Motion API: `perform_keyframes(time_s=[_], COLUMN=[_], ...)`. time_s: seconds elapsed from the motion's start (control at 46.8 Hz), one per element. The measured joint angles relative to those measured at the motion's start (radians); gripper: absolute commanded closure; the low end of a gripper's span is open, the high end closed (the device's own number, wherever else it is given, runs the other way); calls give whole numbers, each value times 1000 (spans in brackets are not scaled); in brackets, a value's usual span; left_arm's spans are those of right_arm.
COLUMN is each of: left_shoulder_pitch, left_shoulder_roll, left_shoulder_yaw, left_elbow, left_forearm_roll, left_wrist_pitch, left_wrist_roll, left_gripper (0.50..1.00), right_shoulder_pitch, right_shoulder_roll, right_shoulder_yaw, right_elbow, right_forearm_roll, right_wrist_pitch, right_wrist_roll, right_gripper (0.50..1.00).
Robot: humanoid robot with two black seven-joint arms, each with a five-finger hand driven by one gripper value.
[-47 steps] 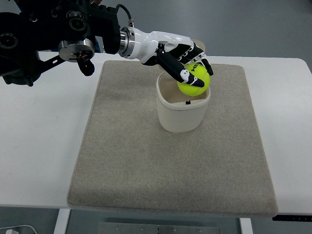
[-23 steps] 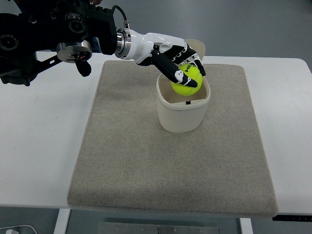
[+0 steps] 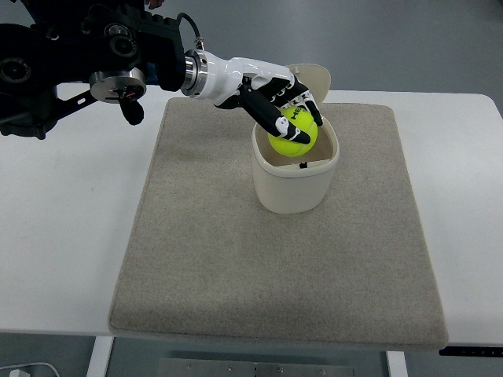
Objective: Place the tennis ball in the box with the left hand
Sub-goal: 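Lower the held ball with the left hand into the open bin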
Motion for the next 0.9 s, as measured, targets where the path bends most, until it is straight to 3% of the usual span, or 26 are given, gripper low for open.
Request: perform_keyframes(time_s=[0.898], left_shoulder_pitch=[1], left_shoulder_roll=[-10], left_shoulder_yaw=[-1], left_elbow=[19], left_forearm_roll=[34], left_wrist_pitch=[34], left_wrist_roll=[13], left_gripper=[1000], right_shoulder_pitch=[0], right_shoulder_roll=[0], right_shoulder_yaw=[0], right_elbow=[0], right_forearm_roll=[0], right_wrist_pitch=[0], right_wrist_roll=[0], right_gripper=[562])
